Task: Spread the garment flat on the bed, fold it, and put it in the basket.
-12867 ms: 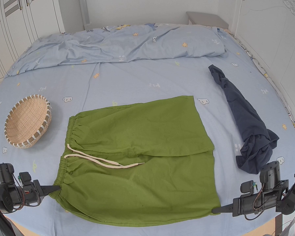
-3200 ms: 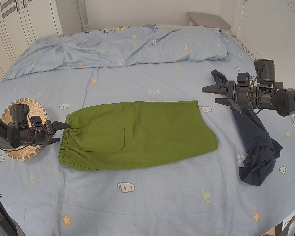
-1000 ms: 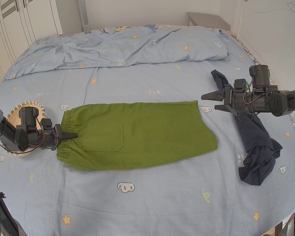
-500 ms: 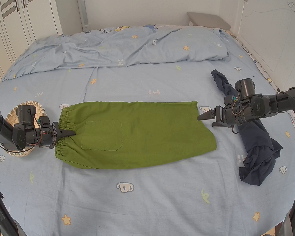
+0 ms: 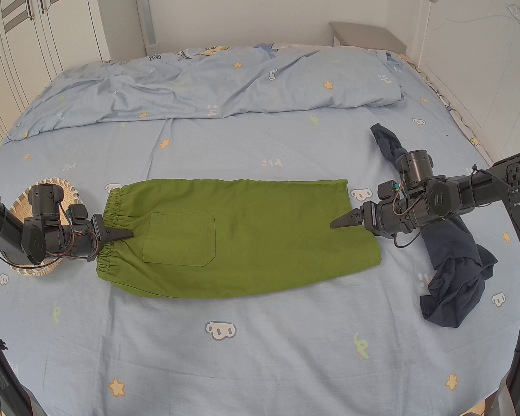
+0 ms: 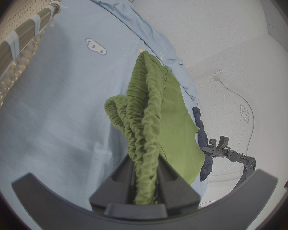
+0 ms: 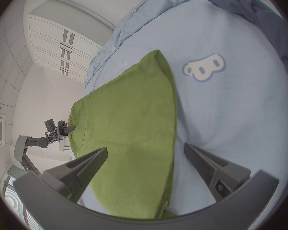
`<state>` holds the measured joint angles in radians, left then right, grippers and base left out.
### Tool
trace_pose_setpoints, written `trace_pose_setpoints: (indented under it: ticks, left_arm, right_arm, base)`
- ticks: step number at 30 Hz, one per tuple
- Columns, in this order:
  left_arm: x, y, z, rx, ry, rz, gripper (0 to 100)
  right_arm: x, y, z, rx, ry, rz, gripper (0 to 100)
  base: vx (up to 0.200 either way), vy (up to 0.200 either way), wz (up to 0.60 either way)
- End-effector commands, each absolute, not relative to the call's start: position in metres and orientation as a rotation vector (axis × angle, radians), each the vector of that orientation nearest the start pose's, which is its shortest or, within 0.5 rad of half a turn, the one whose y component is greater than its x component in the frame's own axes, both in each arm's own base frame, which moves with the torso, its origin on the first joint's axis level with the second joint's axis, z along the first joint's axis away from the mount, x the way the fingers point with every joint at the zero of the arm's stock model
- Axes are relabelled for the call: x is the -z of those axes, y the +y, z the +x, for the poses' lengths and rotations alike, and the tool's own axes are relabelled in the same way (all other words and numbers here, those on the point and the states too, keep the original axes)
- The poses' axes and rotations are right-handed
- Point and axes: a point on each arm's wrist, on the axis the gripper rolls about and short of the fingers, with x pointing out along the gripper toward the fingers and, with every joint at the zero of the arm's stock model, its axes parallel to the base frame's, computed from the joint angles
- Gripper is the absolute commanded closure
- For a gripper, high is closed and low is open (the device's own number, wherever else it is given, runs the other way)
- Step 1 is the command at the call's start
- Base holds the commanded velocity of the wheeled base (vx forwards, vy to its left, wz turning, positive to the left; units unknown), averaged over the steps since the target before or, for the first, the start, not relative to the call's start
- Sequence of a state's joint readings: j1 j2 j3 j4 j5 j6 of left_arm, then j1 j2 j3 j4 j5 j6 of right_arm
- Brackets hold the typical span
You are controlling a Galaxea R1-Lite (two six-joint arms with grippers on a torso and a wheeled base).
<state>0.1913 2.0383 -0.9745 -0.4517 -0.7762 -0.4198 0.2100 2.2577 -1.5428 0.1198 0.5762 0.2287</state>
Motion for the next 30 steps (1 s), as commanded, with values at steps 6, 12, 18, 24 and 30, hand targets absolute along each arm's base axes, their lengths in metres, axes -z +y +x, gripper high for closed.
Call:
trace_pose_setpoints:
  ticks: [6,12,18,24,30]
  left_arm:
    - [-0.097,0.053,0.361,0.450,0.666,-0.684,100]
    - [-0.097,0.052,0.361,0.451,0.668,-0.685,100]
    - [-0.097,0.053,0.361,0.450,0.667,-0.685,100]
    - [-0.097,0.053,0.361,0.449,0.665,-0.685,100]
    - [-0.095,0.054,0.362,0.447,0.670,-0.688,100]
  right_arm:
    - [-0.089,0.117,0.424,-0.709,0.979,0.391,0]
    - [-0.090,0.114,0.425,-0.717,0.978,0.409,100]
    - [-0.093,0.107,0.429,-0.710,0.966,0.433,100]
    - [-0.101,0.097,0.431,-0.709,0.945,0.459,100]
    - [-0.111,0.091,0.430,-0.701,0.921,0.465,100]
  base:
    - [0.000,0.000,0.00]
    - [0.000,0.000,0.00]
    - [0.000,0.000,0.00]
    - [0.000,0.000,0.00]
    - [0.000,0.000,0.00]
